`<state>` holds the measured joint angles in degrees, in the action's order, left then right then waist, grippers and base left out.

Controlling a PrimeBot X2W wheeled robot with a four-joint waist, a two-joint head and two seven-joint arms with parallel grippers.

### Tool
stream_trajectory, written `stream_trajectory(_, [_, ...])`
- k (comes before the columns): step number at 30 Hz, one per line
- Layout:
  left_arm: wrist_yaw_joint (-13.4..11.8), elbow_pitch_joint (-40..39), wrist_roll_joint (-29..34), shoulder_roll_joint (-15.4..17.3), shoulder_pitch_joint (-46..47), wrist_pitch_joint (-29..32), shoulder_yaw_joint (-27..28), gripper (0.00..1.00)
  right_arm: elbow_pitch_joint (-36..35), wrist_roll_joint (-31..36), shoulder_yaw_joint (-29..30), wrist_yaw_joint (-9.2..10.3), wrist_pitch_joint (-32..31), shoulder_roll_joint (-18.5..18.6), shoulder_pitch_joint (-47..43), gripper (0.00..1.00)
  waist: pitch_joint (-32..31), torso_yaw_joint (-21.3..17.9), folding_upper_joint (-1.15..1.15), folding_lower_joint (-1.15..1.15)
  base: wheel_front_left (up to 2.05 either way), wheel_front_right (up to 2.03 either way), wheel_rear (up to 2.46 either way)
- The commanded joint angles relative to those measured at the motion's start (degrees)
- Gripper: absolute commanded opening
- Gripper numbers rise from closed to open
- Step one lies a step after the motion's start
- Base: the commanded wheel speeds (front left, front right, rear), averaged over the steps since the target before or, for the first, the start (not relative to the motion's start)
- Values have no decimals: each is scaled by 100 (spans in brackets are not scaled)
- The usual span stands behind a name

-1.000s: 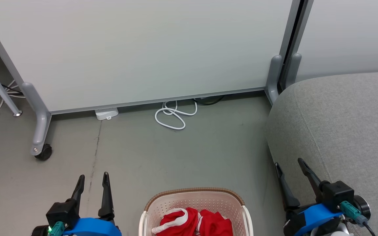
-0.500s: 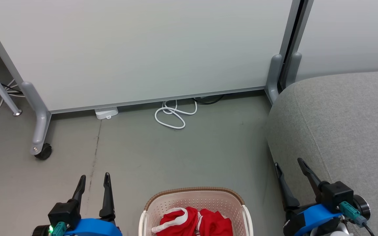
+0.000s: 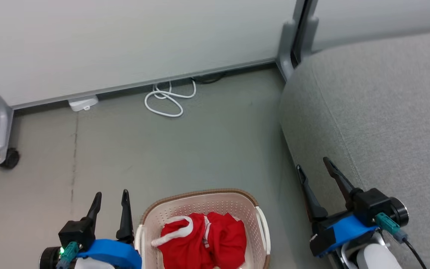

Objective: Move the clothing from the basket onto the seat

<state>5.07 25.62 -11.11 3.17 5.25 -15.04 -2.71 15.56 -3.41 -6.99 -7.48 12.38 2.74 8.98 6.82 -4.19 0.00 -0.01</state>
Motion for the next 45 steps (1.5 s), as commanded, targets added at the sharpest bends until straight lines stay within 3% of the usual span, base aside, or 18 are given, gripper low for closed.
stream_trajectory(1, [33, 121, -15, -10, 170, -20, -43, 100, -78, 4, -69, -3, 25, 26, 162, 100, 178, -58, 0, 1, 0, 0, 0])
stream_trajectory(13, [169, 1750, 28, 102, 1348, 55, -446, 100, -319, -197, -244, -2, 154, 24, 687, 100, 1487, -654, 0, 1, 0, 0, 0])
stream_trajectory(24, [228, 3310, 35, 420, 2515, 264, -692, 100, -758, -423, -477, -2, 270, 18, 1017, 100, 2797, -1244, 0, 1, 0, 0, 0])
stream_trajectory(42, [174, 4449, 50, 815, 3629, 593, -976, 100, -1250, -804, -637, -2, 284, 18, 1221, 100, 3863, -1656, 0, 1, 0, 0, 0])
stream_trajectory(43, [144, 4483, 54, 822, 3674, 643, -984, 59, -1246, -800, -632, -2, 285, 19, 1218, 100, 3876, -1664, 0, 1, 0, 0, 0])
stream_trajectory(44, [139, 4510, 64, 828, 3710, 667, -997, 11, -1243, -806, -632, -2, 285, 19, 1221, 100, 3886, -1672, 0, 1, 0, 0, 0])
stream_trajectory(45, [136, 4533, 61, 828, 3737, 679, -1006, 0, -1238, -815, -633, -2, 285, 19, 1226, 100, 3891, -1678, 0, 1, 0, 0, 0])
